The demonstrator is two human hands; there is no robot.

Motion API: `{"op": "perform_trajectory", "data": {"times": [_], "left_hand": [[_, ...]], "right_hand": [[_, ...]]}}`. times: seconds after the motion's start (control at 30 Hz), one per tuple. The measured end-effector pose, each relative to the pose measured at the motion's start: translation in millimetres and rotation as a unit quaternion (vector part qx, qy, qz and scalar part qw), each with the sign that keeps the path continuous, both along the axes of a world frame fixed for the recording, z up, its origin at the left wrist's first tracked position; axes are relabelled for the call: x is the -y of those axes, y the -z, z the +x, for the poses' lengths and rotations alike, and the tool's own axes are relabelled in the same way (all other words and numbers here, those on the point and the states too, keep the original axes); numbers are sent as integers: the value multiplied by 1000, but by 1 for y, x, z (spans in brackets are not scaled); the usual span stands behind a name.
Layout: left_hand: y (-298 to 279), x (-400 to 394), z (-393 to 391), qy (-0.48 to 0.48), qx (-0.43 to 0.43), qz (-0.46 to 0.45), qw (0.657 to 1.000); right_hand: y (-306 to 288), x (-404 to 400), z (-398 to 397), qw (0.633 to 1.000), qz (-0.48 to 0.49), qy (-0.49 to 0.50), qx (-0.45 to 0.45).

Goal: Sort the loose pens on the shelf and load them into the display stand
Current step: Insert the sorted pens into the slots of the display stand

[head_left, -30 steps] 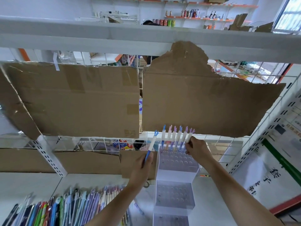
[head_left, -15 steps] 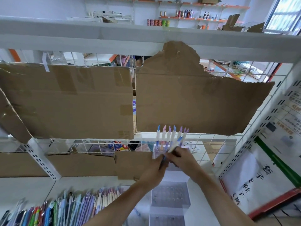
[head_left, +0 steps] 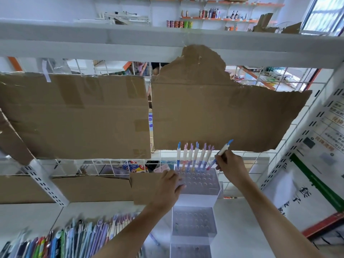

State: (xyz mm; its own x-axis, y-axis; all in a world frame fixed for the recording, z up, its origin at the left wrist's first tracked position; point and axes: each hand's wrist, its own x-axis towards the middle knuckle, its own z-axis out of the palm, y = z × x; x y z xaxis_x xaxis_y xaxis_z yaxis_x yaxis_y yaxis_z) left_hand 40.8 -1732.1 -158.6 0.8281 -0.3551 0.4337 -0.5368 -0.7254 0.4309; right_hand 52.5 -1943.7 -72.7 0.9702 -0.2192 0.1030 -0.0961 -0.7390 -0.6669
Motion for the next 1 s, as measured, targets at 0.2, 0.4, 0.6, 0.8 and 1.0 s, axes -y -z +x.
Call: {"op": "perform_trajectory", "data": {"times": [0.2,0.4,0.6,0.8,1.0], "left_hand": [[3,1,-2,-3,-8,-7,1000],[7,3,-2,-10,-7,-47,999],[6,5,-6,-3,6,-44,999],[7,4,-6,-13,-13,-27,999],[3,3,-7,8,9,-10,1000]], "right_hand": [[7,-9,9,994,-95,-35,-52],[17,-18,4,994,-73,-28,-71],[36,-10,-1,993,-80,-37,-82],[38,-13,0,994,-91,-25,-55],[39,-15,10,991,-115,-33,-58]]}}
